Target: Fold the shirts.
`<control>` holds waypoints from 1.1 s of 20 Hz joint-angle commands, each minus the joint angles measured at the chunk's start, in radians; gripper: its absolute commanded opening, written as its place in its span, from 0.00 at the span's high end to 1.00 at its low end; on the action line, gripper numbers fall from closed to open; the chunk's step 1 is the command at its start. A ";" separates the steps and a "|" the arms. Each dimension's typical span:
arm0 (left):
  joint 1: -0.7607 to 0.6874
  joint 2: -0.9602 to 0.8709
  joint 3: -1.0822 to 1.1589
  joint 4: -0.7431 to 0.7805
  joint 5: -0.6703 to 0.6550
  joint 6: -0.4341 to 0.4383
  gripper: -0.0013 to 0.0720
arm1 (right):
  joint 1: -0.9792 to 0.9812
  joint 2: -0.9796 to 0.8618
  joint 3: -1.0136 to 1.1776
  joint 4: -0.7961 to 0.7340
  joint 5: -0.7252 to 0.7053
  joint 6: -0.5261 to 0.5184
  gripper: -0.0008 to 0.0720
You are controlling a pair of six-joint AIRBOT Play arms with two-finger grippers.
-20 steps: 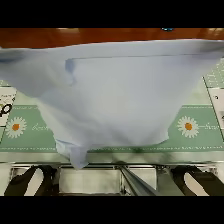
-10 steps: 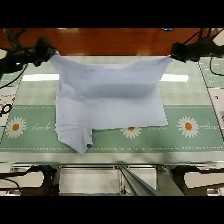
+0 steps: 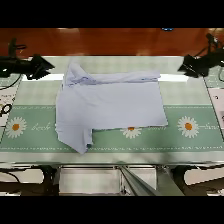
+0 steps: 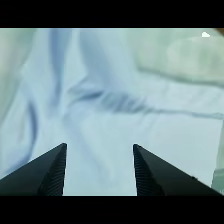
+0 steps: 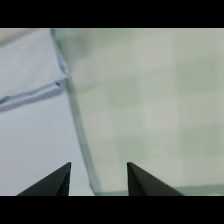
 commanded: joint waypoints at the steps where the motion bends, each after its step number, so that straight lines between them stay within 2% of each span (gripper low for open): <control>1: 0.210 0.214 -0.237 0.078 -0.124 0.039 0.29 | -0.140 0.150 -0.187 -0.076 0.042 0.008 0.42; 3: 0.326 0.349 -0.472 0.087 -0.127 0.039 0.29 | -0.196 0.280 -0.422 0.023 -0.082 -0.027 0.42; 5: 0.418 0.426 -0.702 0.084 -0.122 0.029 0.29 | -0.217 0.385 -0.646 0.193 -0.177 -0.132 0.42; 7: 0.474 0.436 -0.843 0.084 -0.125 0.021 0.29 | -0.216 0.454 -0.800 0.332 -0.205 -0.225 0.42; 9: 0.487 0.435 -0.906 0.089 -0.120 0.045 0.29 | -0.216 0.497 -0.875 0.396 -0.202 -0.283 0.42; 14: 0.401 0.398 -0.924 0.084 -0.093 0.068 0.29 | -0.216 0.519 -0.900 0.399 -0.168 -0.319 0.42; 21: 0.217 0.309 -0.923 -0.010 0.073 0.064 0.29 | -0.217 0.519 -0.900 0.399 -0.179 -0.319 0.43; 22: 0.196 0.298 -0.921 -0.033 0.095 0.064 0.34 | -0.216 0.519 -0.900 0.399 -0.180 -0.319 0.42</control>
